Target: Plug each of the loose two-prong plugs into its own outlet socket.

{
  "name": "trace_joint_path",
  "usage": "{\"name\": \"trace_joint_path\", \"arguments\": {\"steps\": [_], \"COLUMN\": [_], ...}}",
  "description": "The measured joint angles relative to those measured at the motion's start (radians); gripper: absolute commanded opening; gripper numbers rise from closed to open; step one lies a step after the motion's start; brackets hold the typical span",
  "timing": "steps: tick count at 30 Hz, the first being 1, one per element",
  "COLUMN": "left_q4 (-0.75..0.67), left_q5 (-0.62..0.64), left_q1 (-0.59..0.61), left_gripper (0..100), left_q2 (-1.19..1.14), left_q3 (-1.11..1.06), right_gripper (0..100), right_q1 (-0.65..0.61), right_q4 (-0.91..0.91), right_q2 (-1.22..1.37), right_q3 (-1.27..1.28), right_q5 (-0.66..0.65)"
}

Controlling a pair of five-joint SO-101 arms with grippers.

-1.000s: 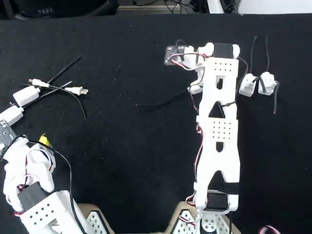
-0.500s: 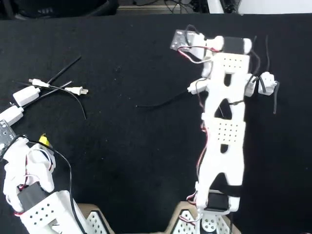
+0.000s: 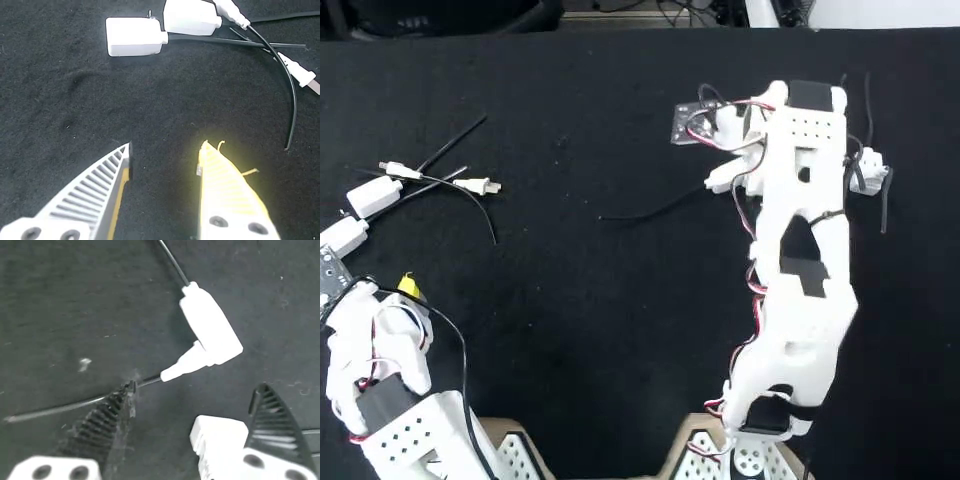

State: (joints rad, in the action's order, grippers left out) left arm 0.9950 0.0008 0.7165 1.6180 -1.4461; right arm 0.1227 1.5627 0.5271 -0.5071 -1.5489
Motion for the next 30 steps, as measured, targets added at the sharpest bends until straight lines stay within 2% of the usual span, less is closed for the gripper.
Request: {"name": "trace_joint_path", "arguments": {"steps": [5,9,15,27,30], "left_q4": [0.000,0.000,0.000,0.000,0.000], "left_q5": [0.000,0.000,0.000,0.000,0.000], "left_q1": [0.000,0.000,0.000,0.000,0.000], "left_gripper": [22,22,22,22,22], "left_q2": [0.000,0.000,0.000,0.000,0.000], "left_q3": [0.000,0.000,0.000,0.000,0.000], "right_gripper": [34.5,34.5,34.5,34.1,24.3], "right_q1": [-0.009,-0.020,-0.018,-0.046,-0.044], "right_q4": [-0.120,-0.187,-0.195,-0.196,-0.196], "right_q2": [0.009,0.055,0.132,0.299,0.330], "right_q3": [0.049,0.049,0.038,-0.123,-0.176], "right_q5": [-0.009,-0.103,-0.189,-0.199,-0.199]}}
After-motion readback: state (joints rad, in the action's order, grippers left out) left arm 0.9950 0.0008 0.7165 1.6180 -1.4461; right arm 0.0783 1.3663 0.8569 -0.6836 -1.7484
